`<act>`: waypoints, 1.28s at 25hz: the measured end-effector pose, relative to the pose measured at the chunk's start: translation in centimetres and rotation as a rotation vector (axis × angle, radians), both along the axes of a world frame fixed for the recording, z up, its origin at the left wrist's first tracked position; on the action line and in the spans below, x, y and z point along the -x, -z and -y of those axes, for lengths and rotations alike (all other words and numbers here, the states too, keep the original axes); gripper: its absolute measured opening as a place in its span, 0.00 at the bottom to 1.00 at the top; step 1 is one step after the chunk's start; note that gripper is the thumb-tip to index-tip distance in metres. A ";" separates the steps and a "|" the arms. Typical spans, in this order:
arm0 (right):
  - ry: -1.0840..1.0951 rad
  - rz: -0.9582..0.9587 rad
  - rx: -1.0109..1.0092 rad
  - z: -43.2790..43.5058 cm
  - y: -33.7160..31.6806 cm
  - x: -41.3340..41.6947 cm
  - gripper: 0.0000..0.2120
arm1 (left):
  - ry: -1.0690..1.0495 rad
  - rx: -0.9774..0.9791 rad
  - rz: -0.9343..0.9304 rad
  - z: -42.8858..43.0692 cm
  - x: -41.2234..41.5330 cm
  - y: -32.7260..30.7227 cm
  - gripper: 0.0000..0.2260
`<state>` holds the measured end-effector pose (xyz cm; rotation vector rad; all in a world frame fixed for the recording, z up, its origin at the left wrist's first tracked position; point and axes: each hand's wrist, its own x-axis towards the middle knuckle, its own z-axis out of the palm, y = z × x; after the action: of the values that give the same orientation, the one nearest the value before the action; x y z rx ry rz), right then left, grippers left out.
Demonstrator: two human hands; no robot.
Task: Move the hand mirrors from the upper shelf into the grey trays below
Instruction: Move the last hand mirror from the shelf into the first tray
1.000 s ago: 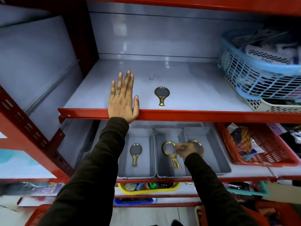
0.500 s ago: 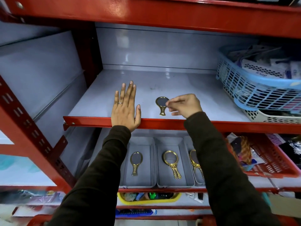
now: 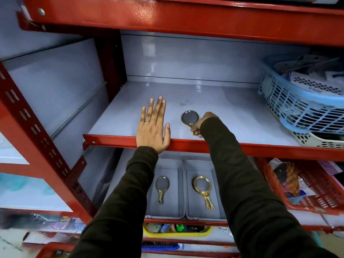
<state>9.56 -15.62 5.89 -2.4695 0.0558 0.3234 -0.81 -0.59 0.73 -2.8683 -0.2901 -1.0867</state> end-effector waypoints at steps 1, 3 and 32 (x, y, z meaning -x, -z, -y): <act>0.011 -0.044 -0.111 0.4 -0.1 0.0 0.15 | 0.006 0.004 0.006 0.0 0.0 0.0 0.33; 0.055 -0.111 -0.322 1.2 -0.4 0.2 0.13 | 0.013 0.007 0.010 -0.1 0.1 -0.1 0.33; 0.043 -0.635 -0.487 -1.5 23.3 9.1 0.12 | 0.000 -0.029 0.021 -0.3 -0.5 0.4 0.33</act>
<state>0.48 -14.15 -17.43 -1.8052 0.2620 0.9664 -0.30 -0.31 0.37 -2.8329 -0.2731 -1.1121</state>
